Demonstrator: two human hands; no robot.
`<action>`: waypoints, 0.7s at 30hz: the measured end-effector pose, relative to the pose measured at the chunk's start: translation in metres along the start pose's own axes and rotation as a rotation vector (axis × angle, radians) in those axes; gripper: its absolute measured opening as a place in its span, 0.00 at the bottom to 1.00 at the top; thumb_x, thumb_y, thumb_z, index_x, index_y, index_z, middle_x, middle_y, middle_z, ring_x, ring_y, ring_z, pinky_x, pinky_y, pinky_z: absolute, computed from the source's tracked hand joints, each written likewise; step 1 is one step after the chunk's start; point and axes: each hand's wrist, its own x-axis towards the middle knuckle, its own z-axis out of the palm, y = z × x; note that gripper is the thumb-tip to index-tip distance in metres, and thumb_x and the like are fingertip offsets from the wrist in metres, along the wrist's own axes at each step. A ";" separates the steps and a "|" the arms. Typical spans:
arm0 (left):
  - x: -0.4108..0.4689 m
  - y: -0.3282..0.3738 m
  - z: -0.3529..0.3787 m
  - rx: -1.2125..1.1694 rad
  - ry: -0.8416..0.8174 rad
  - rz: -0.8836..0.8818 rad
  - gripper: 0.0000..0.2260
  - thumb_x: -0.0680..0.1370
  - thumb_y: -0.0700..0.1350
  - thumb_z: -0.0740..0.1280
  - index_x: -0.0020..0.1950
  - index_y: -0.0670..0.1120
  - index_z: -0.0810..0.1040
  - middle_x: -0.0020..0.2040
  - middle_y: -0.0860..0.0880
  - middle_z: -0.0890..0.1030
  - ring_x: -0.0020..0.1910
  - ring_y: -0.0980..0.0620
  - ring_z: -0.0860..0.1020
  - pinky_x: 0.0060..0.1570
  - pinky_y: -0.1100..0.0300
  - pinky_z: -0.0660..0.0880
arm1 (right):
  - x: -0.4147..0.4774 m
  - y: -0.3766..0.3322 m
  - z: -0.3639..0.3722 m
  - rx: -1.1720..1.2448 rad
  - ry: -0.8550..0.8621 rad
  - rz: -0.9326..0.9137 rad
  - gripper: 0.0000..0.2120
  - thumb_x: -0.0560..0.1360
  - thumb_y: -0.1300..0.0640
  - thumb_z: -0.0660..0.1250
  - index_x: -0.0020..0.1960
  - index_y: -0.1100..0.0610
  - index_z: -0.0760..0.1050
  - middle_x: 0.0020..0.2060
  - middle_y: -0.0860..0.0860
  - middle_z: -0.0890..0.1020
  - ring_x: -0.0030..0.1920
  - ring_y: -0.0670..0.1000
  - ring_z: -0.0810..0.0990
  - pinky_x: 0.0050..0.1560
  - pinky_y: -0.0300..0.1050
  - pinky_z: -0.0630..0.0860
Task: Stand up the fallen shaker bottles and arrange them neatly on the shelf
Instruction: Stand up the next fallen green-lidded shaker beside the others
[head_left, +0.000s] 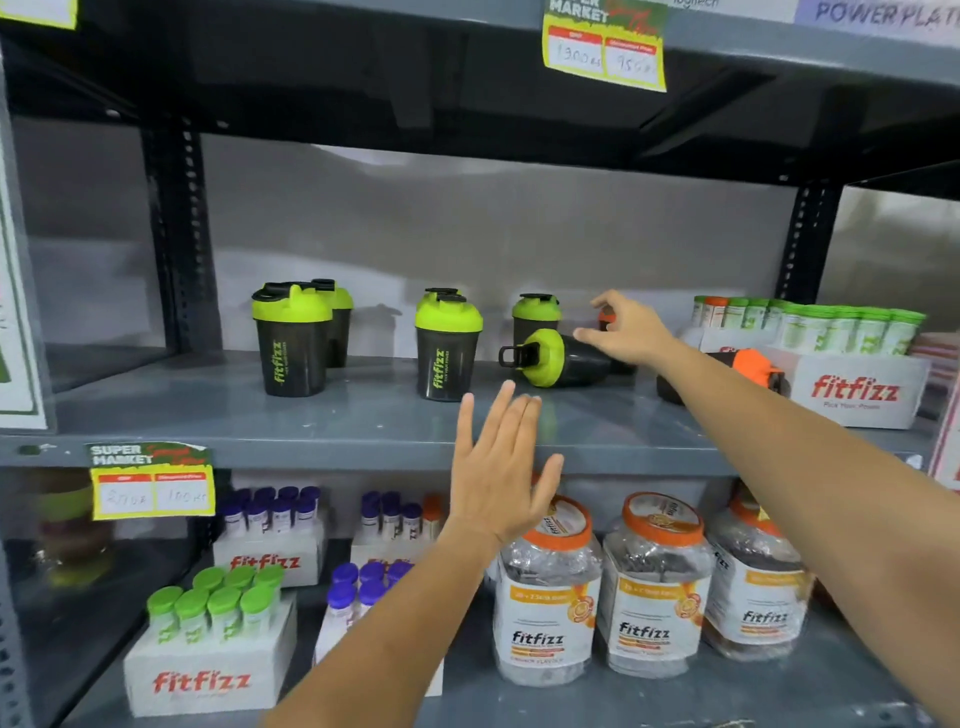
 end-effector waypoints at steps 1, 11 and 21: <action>0.002 0.003 0.004 0.035 -0.005 -0.013 0.26 0.78 0.56 0.56 0.69 0.40 0.72 0.68 0.45 0.75 0.75 0.47 0.62 0.73 0.40 0.53 | 0.000 0.005 0.000 -0.027 -0.009 -0.006 0.27 0.71 0.48 0.72 0.66 0.58 0.70 0.65 0.58 0.76 0.62 0.57 0.76 0.55 0.41 0.67; -0.006 0.003 0.027 0.203 0.146 0.031 0.24 0.79 0.55 0.56 0.68 0.42 0.75 0.65 0.46 0.78 0.71 0.46 0.69 0.70 0.43 0.60 | 0.021 0.026 0.023 -0.258 -0.187 -0.063 0.40 0.67 0.52 0.74 0.71 0.64 0.59 0.63 0.64 0.73 0.62 0.63 0.74 0.56 0.49 0.72; -0.005 0.001 0.034 0.233 0.238 0.054 0.23 0.78 0.55 0.57 0.66 0.42 0.76 0.64 0.46 0.78 0.70 0.46 0.70 0.71 0.44 0.59 | 0.035 0.023 0.032 -0.664 -0.218 -0.139 0.42 0.54 0.40 0.78 0.62 0.58 0.72 0.57 0.57 0.74 0.57 0.59 0.74 0.48 0.50 0.74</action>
